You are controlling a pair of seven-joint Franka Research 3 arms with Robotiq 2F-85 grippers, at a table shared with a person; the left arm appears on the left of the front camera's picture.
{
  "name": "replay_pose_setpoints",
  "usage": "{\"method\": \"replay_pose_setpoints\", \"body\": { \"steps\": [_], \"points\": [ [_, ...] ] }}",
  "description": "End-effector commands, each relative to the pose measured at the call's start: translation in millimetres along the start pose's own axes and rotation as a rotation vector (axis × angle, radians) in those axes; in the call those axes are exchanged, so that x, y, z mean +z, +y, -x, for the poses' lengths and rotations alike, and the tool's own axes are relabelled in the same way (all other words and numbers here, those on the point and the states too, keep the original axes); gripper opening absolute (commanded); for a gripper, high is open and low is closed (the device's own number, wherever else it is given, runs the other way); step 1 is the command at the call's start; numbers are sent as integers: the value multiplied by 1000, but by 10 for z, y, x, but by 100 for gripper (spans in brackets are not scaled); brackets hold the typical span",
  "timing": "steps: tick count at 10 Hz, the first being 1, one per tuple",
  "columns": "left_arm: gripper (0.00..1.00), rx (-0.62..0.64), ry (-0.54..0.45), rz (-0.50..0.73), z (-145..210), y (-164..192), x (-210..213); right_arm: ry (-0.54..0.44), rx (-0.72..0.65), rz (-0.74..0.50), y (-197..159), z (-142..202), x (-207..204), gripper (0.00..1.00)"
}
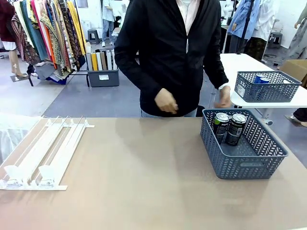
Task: Retrieve and store the cans from the dispenser.
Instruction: Pick up one can from the Automatic Can Dispenser and place it in the middle of the table.
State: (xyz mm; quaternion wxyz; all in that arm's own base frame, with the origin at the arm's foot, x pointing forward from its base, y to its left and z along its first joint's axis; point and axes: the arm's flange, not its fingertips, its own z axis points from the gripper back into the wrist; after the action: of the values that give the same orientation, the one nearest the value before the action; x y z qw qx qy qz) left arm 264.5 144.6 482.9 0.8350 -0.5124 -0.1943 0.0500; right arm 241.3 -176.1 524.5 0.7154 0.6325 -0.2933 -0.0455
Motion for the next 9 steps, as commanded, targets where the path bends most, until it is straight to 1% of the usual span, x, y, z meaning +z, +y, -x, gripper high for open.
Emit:
{"method": "replay_pose_setpoints", "body": {
  "steps": [1, 9],
  "points": [
    [100, -14, -10, 20, -11, -9, 2, -15, 20, -24, 20, -20, -23, 100],
    [100, -14, -10, 20, -11, -9, 2, -15, 20, -24, 20, -20, -23, 100]
  ]
}}
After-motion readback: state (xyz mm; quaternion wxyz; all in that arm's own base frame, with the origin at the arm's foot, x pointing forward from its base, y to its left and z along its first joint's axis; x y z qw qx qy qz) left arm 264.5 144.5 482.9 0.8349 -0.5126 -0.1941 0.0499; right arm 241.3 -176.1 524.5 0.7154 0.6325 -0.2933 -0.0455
